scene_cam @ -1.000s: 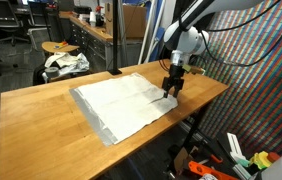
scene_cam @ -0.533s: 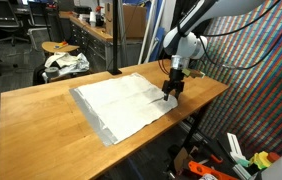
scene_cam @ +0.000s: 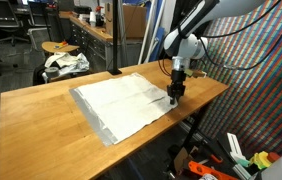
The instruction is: Fold the towel in half
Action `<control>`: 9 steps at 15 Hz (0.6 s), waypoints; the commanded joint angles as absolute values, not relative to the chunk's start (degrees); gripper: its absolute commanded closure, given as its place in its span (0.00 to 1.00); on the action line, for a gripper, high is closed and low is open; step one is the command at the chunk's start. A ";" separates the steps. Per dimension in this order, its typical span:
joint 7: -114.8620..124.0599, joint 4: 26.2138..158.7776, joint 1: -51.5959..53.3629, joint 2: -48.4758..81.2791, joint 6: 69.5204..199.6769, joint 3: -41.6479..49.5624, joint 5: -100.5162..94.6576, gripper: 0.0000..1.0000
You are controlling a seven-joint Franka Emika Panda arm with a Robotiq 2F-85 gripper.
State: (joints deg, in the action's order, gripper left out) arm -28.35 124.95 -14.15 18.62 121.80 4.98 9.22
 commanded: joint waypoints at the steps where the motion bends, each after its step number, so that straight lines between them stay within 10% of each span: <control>1: -28.77 123.44 -14.33 19.38 117.91 5.03 7.83 0.89; 9: -28.35 122.43 -14.21 18.35 115.09 5.08 7.98 0.88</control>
